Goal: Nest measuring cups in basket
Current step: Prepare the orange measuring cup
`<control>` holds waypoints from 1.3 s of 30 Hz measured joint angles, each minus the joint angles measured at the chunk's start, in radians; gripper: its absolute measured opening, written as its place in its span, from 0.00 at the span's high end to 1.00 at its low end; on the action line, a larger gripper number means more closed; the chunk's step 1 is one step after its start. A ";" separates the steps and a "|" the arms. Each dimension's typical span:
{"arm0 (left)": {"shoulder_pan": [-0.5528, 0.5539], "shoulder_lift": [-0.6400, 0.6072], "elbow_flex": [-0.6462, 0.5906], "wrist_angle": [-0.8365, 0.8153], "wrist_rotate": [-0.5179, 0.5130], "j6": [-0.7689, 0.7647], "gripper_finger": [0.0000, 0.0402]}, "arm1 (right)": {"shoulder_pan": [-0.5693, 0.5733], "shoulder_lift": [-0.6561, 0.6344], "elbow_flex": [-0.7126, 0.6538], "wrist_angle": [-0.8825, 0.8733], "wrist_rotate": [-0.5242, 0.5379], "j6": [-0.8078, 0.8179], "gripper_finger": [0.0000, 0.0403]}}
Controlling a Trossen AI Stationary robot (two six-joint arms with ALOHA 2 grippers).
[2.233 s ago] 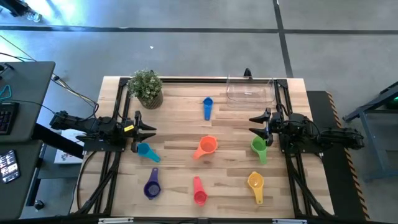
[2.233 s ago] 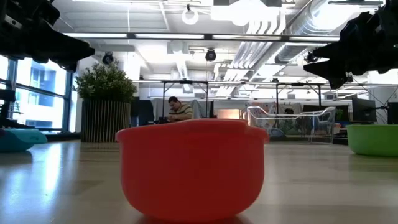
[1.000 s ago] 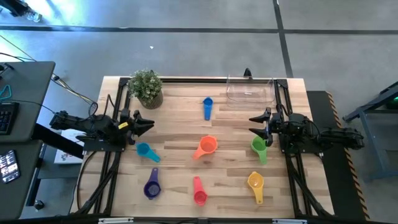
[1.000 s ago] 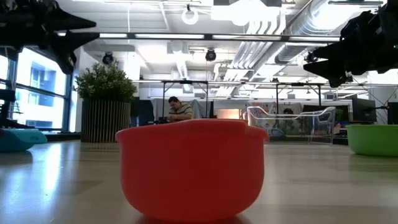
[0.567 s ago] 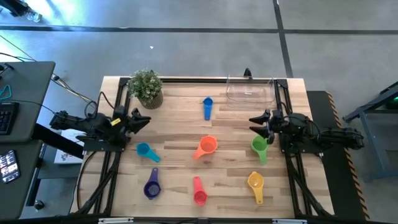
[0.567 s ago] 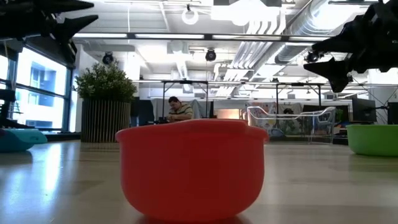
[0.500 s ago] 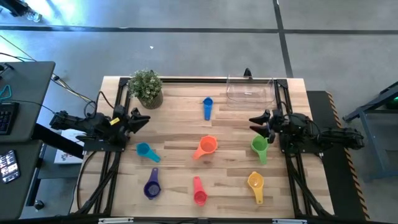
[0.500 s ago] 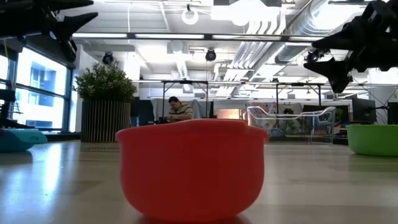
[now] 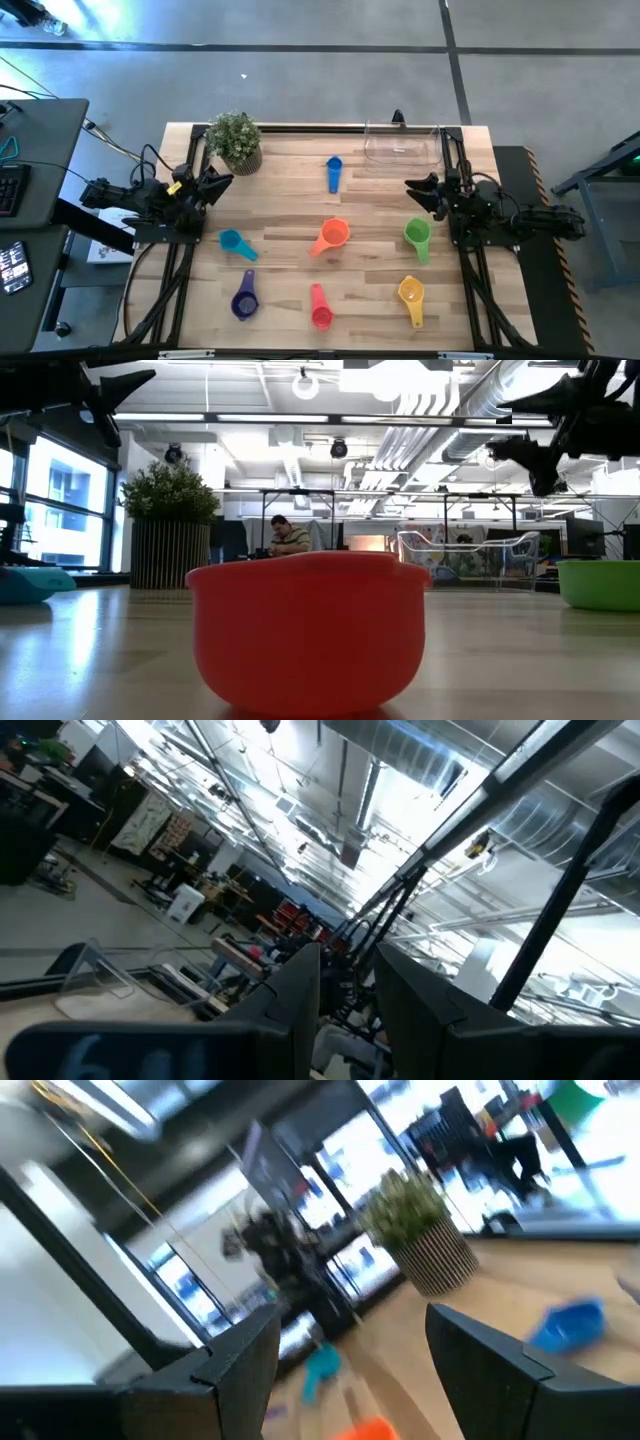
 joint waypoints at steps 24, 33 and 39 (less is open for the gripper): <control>0.000 0.000 0.000 -0.057 0.008 0.087 0.78 | 0.000 0.120 0.500 -0.356 -0.026 0.103 0.40; 0.000 0.000 0.000 -0.069 0.008 0.086 0.78 | 0.000 0.405 0.721 -0.779 -0.066 0.430 0.40; 0.000 0.000 0.000 -0.069 0.008 0.085 0.78 | 0.000 0.589 0.803 -0.853 -0.169 0.565 0.40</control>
